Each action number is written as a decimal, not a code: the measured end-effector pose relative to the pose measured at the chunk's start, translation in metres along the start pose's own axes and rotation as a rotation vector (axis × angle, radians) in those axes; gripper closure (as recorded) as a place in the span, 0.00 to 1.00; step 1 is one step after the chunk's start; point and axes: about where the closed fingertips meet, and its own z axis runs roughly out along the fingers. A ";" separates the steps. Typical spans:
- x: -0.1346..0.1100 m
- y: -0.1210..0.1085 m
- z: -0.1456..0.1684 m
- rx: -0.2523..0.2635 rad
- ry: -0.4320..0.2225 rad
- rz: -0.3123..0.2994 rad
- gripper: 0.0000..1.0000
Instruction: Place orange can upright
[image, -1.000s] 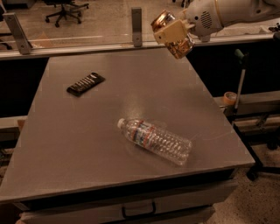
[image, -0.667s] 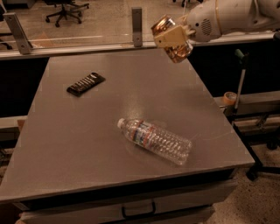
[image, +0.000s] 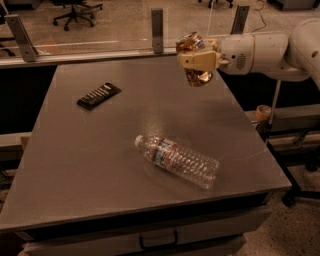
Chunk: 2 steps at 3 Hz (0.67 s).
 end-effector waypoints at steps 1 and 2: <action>0.015 0.006 -0.013 -0.084 -0.115 -0.011 1.00; 0.034 0.012 -0.026 -0.148 -0.192 0.001 1.00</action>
Offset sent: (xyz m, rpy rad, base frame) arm -0.0312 -0.0505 -0.0529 0.2931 -0.0271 0.2001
